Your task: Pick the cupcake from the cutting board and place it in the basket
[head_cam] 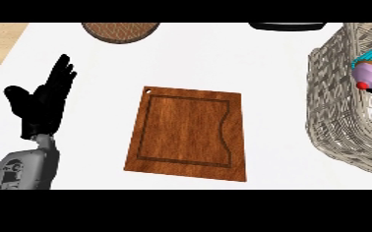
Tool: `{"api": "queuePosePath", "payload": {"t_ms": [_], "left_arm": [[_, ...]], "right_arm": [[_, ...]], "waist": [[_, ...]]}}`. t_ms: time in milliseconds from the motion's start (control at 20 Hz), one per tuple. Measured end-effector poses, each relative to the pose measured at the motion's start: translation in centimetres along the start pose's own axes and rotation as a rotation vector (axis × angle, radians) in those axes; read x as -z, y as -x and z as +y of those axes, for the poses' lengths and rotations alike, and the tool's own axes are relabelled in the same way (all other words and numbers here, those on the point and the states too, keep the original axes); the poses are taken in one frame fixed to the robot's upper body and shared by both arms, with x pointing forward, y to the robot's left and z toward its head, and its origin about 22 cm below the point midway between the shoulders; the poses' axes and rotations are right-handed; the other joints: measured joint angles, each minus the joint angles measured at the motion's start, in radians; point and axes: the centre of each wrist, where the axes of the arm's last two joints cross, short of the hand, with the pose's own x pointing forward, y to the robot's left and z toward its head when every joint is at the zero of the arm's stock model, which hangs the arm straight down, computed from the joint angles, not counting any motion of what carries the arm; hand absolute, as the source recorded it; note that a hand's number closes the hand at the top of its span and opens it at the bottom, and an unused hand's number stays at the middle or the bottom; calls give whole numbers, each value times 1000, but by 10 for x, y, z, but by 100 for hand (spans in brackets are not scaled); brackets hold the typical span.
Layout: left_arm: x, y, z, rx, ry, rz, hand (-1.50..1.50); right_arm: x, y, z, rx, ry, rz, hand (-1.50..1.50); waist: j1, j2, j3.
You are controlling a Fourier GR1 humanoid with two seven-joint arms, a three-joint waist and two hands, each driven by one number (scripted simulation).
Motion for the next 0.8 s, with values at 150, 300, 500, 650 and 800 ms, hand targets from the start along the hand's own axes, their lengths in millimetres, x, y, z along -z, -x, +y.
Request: {"api": "queuePosePath", "payload": {"t_ms": [150,300,500,650,800], "left_arm": [[-1,-1,-6,0,6,-1,0],[4,3,0,1,1,2,0],[-3,7,-4,3,-1,0,0],[-1,8,1,2,-4,-1,0],[0,8,2,5,-1,-4,0]], "right_arm": [[7,7,3,-141,33,-63,150],[13,11,13,-204,56,-108,150],[29,7,26,-238,68,-119,150],[36,10,25,-258,43,-95,150],[45,12,22,-301,-33,-54,150]], "waist": [[6,1,0],[1,-3,-2],[0,-5,-2],[-3,-5,-2],[-2,-5,-2]]}}
